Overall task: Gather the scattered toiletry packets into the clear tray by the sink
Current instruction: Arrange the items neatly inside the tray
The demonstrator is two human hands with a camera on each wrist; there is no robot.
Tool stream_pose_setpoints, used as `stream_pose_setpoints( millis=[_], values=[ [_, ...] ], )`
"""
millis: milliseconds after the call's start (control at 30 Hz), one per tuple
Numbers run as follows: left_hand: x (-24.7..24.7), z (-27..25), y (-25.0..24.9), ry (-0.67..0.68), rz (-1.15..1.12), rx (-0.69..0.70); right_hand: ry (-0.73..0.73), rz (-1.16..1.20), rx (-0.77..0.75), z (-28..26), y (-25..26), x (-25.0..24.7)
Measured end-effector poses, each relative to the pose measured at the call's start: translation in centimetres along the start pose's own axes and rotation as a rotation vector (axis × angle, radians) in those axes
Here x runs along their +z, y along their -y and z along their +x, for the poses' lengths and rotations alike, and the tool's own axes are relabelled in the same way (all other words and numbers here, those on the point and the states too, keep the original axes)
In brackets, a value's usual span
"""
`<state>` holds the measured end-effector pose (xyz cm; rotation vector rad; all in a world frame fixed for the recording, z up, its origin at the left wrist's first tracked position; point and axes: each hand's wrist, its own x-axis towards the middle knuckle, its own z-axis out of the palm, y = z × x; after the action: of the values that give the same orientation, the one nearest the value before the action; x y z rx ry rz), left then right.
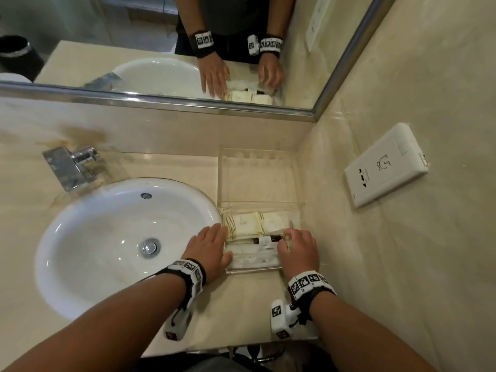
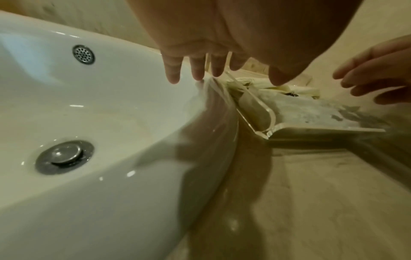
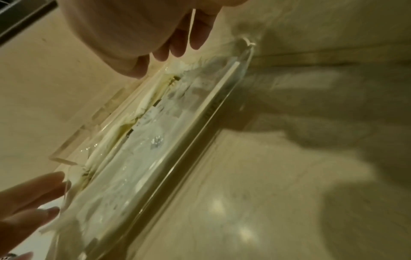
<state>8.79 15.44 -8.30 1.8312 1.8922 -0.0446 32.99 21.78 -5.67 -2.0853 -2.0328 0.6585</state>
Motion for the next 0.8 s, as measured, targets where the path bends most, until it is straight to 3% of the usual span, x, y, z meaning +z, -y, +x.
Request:
stream_pose_setpoints(
  millis=[100, 367, 500, 667, 800],
  values=[
    [-0.9, -0.2, 0.1, -0.002, -0.009, 0.042, 0.090, 0.090, 0.120, -1.7, -0.4, -0.5],
    [-0.7, 0.0, 0.7, -0.010, 0.072, 0.085, 0.169, 0.274, 0.347, -5.1, -1.4, 0.7],
    [0.0, 0.1, 0.8, -0.023, 0.062, 0.083, 0.292, 0.636, 0.691, -5.6, -1.4, 1.9],
    [0.3, 0.4, 0.9, 0.005, 0.064, 0.073, 0.257, 0.980, 0.863, -4.4, -1.3, 2.6],
    [0.9, 0.7, 1.2, 0.009, 0.082, 0.074, 0.237, 1.008, 0.901, -3.6, -0.7, 3.0]
  ],
)
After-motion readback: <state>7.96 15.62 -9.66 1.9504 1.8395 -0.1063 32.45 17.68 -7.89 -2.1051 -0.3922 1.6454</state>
